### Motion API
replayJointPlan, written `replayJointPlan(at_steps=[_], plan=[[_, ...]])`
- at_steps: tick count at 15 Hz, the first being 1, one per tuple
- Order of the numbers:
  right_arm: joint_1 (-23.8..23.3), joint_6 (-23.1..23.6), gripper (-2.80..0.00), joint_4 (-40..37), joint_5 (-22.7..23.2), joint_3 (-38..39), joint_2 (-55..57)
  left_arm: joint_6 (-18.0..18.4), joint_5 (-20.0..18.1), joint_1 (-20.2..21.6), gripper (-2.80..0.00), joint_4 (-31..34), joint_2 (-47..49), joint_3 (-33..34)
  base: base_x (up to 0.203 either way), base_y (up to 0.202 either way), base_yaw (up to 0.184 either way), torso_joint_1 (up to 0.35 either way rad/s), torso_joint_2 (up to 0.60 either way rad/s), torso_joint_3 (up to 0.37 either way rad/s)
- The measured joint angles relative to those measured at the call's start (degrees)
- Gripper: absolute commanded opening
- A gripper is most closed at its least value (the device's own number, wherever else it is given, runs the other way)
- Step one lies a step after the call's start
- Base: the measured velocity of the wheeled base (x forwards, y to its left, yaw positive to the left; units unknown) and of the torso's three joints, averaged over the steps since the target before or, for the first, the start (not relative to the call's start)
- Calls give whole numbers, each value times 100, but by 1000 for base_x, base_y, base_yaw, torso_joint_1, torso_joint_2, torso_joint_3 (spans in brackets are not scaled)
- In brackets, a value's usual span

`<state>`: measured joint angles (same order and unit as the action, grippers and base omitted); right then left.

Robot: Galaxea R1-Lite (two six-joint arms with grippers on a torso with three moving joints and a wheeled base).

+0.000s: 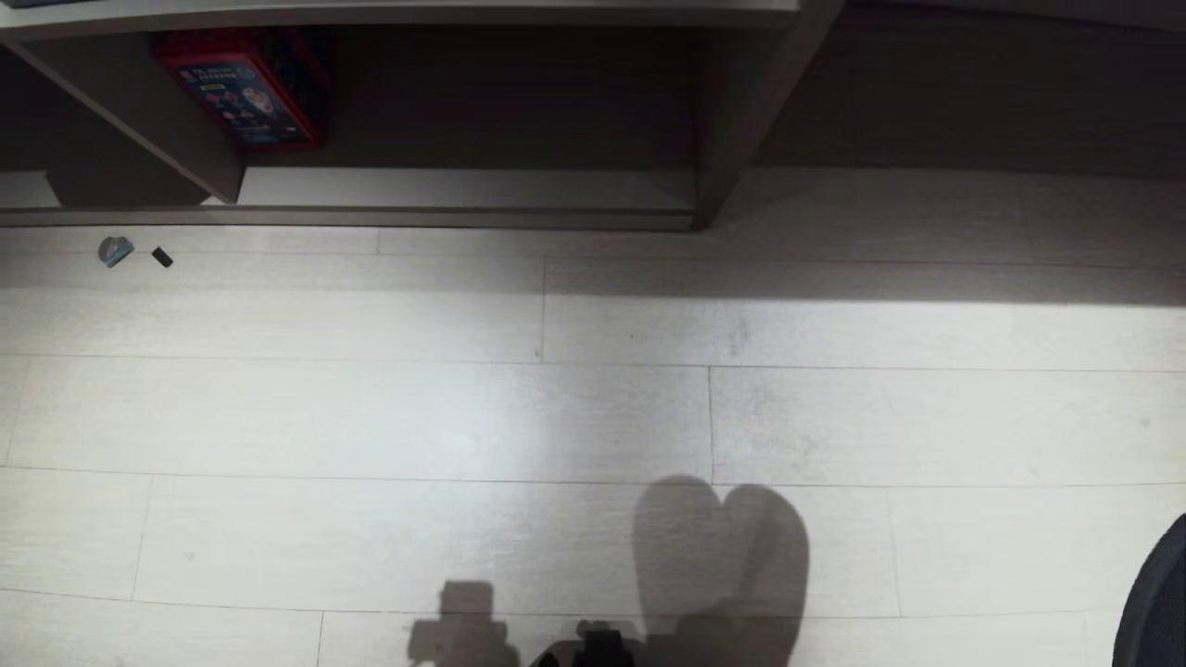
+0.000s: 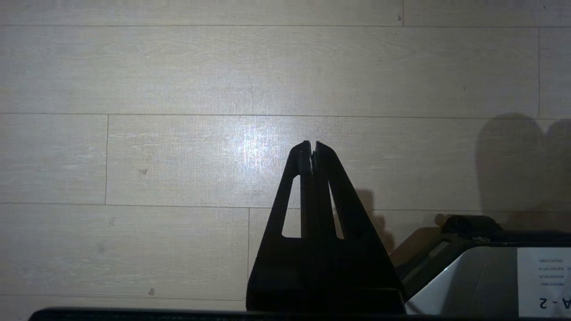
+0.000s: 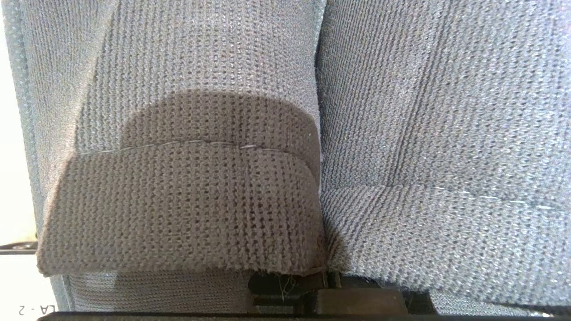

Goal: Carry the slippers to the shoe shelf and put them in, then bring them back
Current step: Place the slippers into the shoe cabinet

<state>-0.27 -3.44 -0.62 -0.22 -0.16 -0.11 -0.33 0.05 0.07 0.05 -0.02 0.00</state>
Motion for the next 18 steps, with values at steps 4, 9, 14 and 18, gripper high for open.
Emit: replayJointPlan(at_steps=[4, 9, 14, 18], plan=[[-1, 2, -280, 0, -2, 0, 1, 2, 3, 0, -280, -2, 0, 0, 0, 0, 0, 3, 3, 200], [0, 2, -280, 0, 0, 0, 1, -7, 3, 0, -280, -2, -2, 0, 0, 0, 0, 2, 4, 202], [0, 2, -280, 1, 0, -2, 4, -9, 2, 0, -280, -2, -2, 0, 0, 0, 0, 4, 2, 203], [0, 5, -280, 0, -2, -2, 4, -9, 3, 0, -280, -2, -2, 0, 0, 0, 0, 2, 1, 202]])
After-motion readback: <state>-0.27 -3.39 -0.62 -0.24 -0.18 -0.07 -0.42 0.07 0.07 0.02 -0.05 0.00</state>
